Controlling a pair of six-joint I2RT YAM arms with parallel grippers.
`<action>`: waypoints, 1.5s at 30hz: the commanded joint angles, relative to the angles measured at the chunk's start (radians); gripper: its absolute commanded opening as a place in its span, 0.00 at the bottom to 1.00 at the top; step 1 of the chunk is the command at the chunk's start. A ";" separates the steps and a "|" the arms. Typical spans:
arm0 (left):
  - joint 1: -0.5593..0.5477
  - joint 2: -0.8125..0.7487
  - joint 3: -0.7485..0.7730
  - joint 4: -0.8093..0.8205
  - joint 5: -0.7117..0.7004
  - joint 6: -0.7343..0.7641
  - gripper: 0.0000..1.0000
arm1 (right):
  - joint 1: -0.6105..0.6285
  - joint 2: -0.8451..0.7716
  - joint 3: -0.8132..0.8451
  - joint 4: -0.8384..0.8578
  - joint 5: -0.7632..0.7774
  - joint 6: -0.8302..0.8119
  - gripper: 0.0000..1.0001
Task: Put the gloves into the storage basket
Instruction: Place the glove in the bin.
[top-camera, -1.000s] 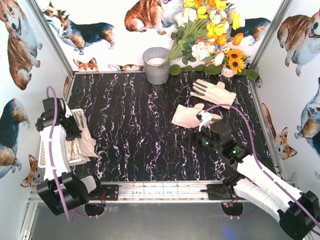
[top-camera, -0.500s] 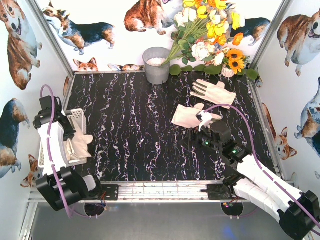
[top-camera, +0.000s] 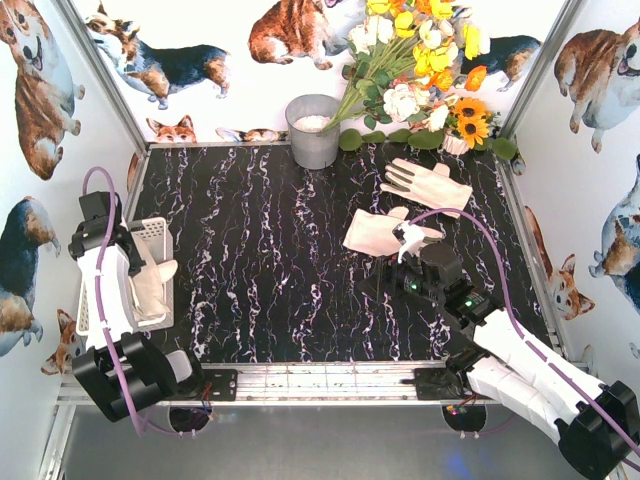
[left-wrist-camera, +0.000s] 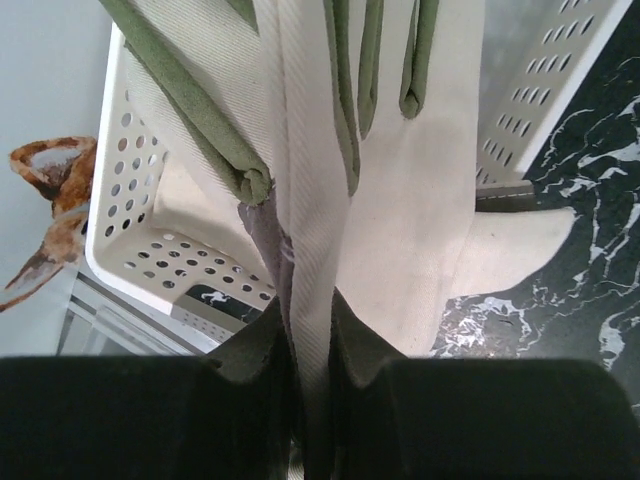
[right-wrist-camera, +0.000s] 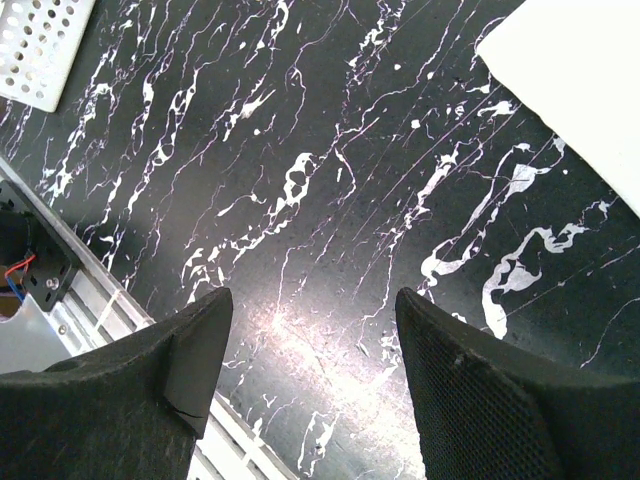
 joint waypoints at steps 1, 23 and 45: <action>0.016 0.009 -0.028 0.085 -0.056 0.060 0.00 | -0.002 -0.009 0.036 0.014 -0.007 -0.002 0.68; 0.011 0.009 -0.206 0.380 -0.095 0.190 0.00 | -0.002 -0.022 0.033 -0.005 -0.004 -0.007 0.68; 0.002 0.177 -0.243 0.514 -0.181 0.208 0.07 | -0.002 -0.040 0.026 -0.010 -0.013 -0.004 0.68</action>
